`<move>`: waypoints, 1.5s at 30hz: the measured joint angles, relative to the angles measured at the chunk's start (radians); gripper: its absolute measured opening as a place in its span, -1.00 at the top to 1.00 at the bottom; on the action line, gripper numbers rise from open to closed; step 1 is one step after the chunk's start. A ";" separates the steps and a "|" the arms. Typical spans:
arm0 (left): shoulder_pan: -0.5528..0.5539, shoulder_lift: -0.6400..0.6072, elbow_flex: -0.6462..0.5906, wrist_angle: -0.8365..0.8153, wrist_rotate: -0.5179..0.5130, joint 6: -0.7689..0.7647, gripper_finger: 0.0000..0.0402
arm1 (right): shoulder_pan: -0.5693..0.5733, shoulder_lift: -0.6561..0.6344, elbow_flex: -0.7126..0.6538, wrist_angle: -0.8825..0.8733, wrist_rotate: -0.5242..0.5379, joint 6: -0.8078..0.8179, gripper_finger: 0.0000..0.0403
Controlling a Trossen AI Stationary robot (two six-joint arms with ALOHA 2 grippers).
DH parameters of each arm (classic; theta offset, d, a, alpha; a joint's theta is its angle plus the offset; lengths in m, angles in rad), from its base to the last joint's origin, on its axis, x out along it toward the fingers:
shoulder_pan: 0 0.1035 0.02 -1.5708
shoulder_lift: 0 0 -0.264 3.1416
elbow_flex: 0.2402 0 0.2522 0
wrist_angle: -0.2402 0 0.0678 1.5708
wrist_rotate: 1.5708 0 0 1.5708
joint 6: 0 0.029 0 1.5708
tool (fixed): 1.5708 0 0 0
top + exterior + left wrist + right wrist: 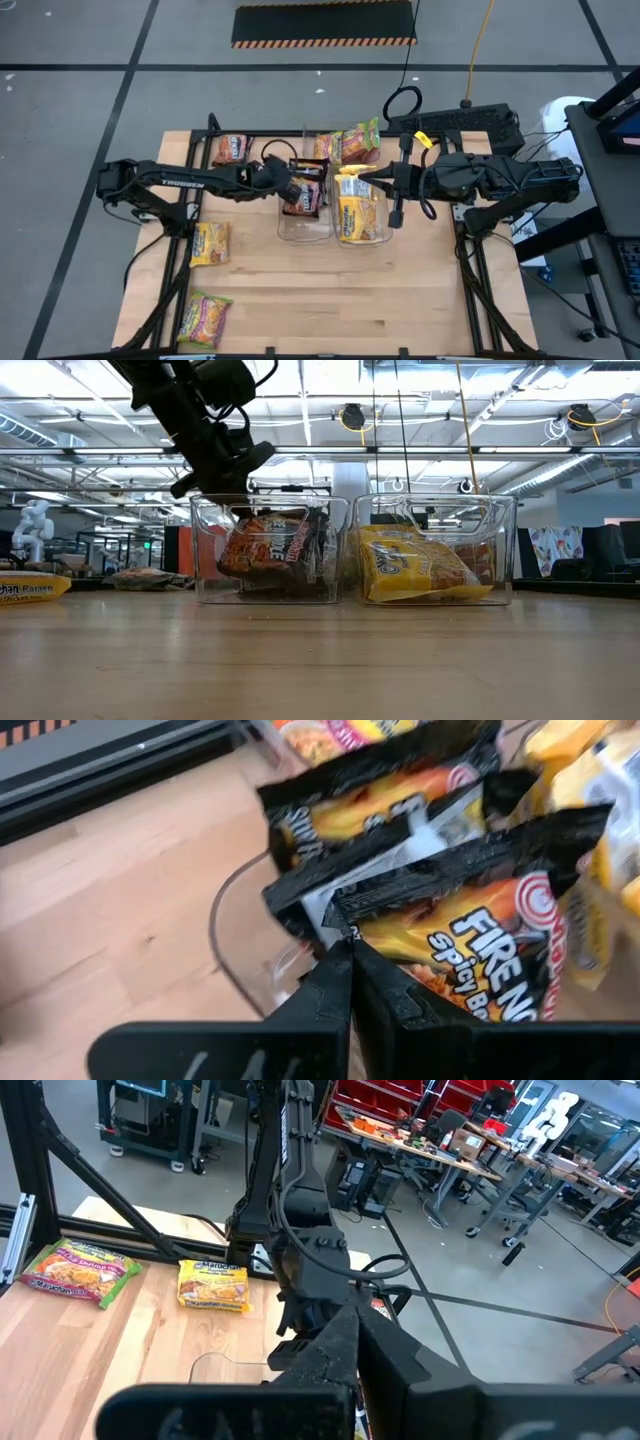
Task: Sort Maruchan noodles
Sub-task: Put the black noodle pack into the left transparent bin, then put the yellow noodle pack into the right transparent bin
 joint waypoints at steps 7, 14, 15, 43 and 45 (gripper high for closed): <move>0.006 0.000 0.000 -0.035 0.001 0.044 0.91 | 0.000 0.000 0.000 0.000 0.000 0.000 1.00; 0.025 0.000 0.000 -0.038 0.000 0.051 0.72 | 0.000 0.000 0.000 0.000 0.000 0.000 1.00; 0.027 0.000 0.000 -0.038 0.000 0.051 0.71 | 0.000 0.000 0.000 0.000 0.000 0.003 1.00; 0.038 -0.083 0.002 0.004 -0.016 0.074 0.70 | 0.000 0.000 0.000 -0.006 -0.001 0.051 1.00; 0.039 -0.105 0.002 0.001 -0.029 0.093 0.70 | 0.000 0.000 0.000 -0.009 -0.001 0.051 1.00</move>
